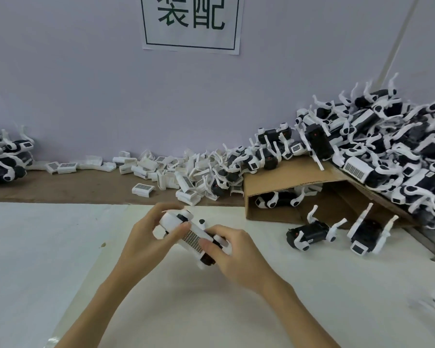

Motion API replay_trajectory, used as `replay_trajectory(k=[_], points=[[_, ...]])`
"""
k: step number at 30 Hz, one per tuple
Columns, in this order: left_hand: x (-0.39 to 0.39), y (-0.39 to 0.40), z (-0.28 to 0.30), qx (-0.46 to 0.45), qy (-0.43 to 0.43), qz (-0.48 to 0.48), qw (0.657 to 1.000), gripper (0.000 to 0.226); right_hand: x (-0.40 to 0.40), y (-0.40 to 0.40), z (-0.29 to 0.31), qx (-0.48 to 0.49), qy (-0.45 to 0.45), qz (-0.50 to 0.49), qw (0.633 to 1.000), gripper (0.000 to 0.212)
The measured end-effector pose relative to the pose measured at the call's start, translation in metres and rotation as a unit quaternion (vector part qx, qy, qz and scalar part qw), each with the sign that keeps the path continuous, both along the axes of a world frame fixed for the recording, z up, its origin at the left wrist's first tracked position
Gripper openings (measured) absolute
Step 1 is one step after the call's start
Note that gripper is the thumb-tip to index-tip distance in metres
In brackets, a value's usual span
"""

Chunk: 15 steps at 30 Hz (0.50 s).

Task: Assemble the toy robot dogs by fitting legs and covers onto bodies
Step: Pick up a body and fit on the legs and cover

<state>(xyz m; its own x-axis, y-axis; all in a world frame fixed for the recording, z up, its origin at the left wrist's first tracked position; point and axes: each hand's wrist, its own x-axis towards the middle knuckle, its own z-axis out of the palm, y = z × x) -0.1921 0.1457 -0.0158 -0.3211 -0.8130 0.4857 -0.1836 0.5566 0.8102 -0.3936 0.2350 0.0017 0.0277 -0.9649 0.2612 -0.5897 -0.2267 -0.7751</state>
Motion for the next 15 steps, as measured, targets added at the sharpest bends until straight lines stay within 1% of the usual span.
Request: replay_trajectory(k=[2,3,4,5,6,7,8,9,10,11,12,15], points=[[0.003,-0.002,0.001,-0.006,0.023,0.024,0.999,0.038,-0.017,-0.005,0.031,0.007,-0.095,-0.03,0.995,0.027],[0.006,-0.003,0.002,-0.008,0.039,0.038,0.998,0.045,-0.032,-0.011,0.052,-0.012,-0.171,-0.058,0.983,0.027],[0.009,-0.004,0.003,-0.007,0.051,0.054,0.997,0.052,-0.051,-0.017,0.075,-0.045,-0.272,-0.086,0.957,0.026],[0.011,-0.006,0.004,0.0,0.056,0.068,0.996,0.055,-0.072,-0.023,0.099,-0.087,-0.387,-0.102,0.912,0.027],[0.012,-0.007,0.005,0.009,0.055,0.078,0.995,0.055,-0.09,-0.028,0.121,-0.125,-0.482,-0.115,0.859,0.042],[0.012,-0.008,0.004,0.018,0.049,0.088,0.995,0.051,-0.104,-0.032,0.134,-0.145,-0.535,-0.123,0.823,0.068],[0.011,-0.009,0.004,0.024,0.04,0.099,0.994,0.044,-0.111,-0.034,0.138,-0.142,-0.535,-0.135,0.822,0.088],[0.009,-0.01,0.003,0.028,0.027,0.111,0.993,0.035,-0.109,-0.037,0.131,-0.123,-0.508,-0.14,0.841,0.092],[0.007,-0.011,0.001,0.029,0.011,0.12,0.992,0.026,-0.098,-0.039,0.117,-0.095,-0.472,-0.139,0.866,0.084],[0.005,-0.014,-0.003,0.025,-0.008,0.129,0.991,0.017,-0.082,-0.04,0.094,-0.066,-0.448,-0.129,0.882,0.072],[0.004,-0.015,-0.007,0.017,-0.03,0.135,0.99,0.011,-0.062,-0.04,0.067,-0.031,-0.447,-0.11,0.887,0.06],[0.002,-0.016,-0.016,-0.003,-0.085,0.157,0.984,0.015,0.008,-0.035,-0.007,0.1,-0.471,-0.046,0.875,0.031]])
